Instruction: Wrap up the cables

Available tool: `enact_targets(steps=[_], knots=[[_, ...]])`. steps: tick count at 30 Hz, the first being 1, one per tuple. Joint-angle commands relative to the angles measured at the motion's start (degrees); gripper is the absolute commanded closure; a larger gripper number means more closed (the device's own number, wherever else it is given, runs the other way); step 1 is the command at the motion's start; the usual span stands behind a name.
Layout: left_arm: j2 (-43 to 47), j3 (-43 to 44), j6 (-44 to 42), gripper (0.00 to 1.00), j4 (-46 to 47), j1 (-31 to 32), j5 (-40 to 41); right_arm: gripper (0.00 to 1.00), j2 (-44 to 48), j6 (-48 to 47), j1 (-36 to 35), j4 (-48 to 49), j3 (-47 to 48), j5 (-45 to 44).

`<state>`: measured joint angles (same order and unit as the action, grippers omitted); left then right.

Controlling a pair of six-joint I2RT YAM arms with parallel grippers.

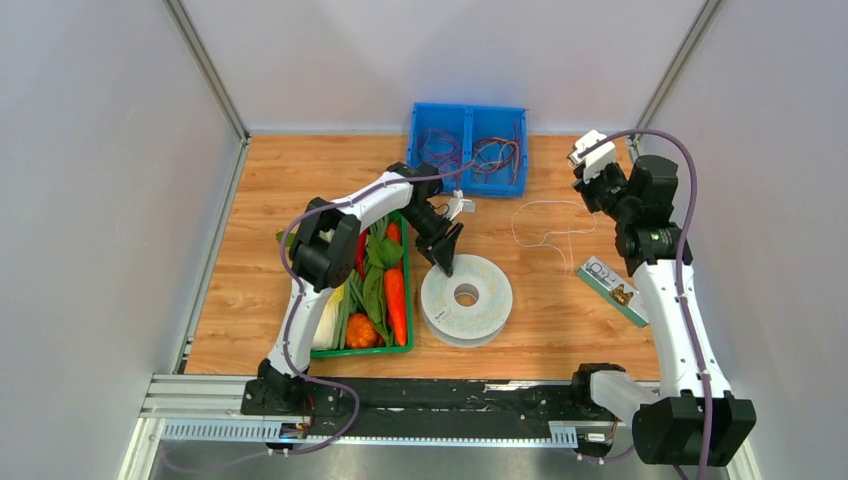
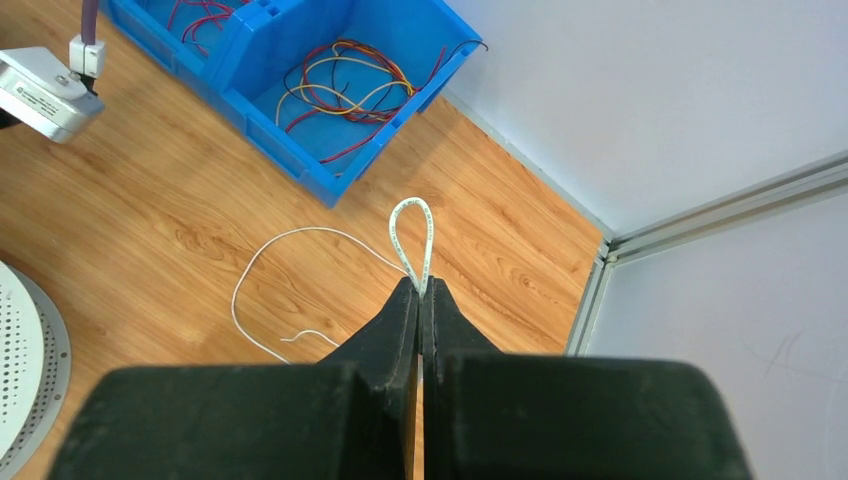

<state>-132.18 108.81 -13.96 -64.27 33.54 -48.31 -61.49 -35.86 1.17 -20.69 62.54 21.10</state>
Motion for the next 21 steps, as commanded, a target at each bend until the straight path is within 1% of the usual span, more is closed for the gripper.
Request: enact_targets(steps=[1,5,6,10,12,13,16,17,21], knots=[[-0.18,2.1,-3.8,0.58,-2.62,0.65,-5.73,1.0,2.17,2.2,0.15,0.3,1.0,0.96],[-0.01,3.16,-2.74,0.95,-3.05,0.65,-8.81,1.0,2.34,3.07,0.15,0.21,1.35,1.13],[0.25,3.33,-2.57,1.0,-3.23,0.65,-8.99,1.0,2.34,3.16,0.15,0.12,1.44,1.22],[3.84,5.61,-2.57,1.0,-4.37,0.65,-10.39,1.0,2.7,4.3,0.15,-0.05,2.05,1.4],[8.4,5.36,-3.36,1.0,-3.59,0.74,-10.22,1.0,3.13,4.83,0.15,-1.28,2.75,1.75],[11.47,3.7,-3.97,1.0,-2.54,0.91,-9.79,1.0,3.48,5.09,0.24,-2.16,2.85,2.18],[20.35,-2.27,-5.9,1.0,2.03,2.31,-5.75,1.0,4.28,5.18,0.15,-6.37,2.93,4.82],[23.43,-3.94,-7.39,1.0,2.91,3.02,-4.61,1.0,4.54,5.36,0.15,-7.77,2.85,5.96],[32.76,-10.27,-14.34,1.0,5.02,7.05,4.17,1.0,5.15,6.32,0.15,-13.75,2.85,11.14]])
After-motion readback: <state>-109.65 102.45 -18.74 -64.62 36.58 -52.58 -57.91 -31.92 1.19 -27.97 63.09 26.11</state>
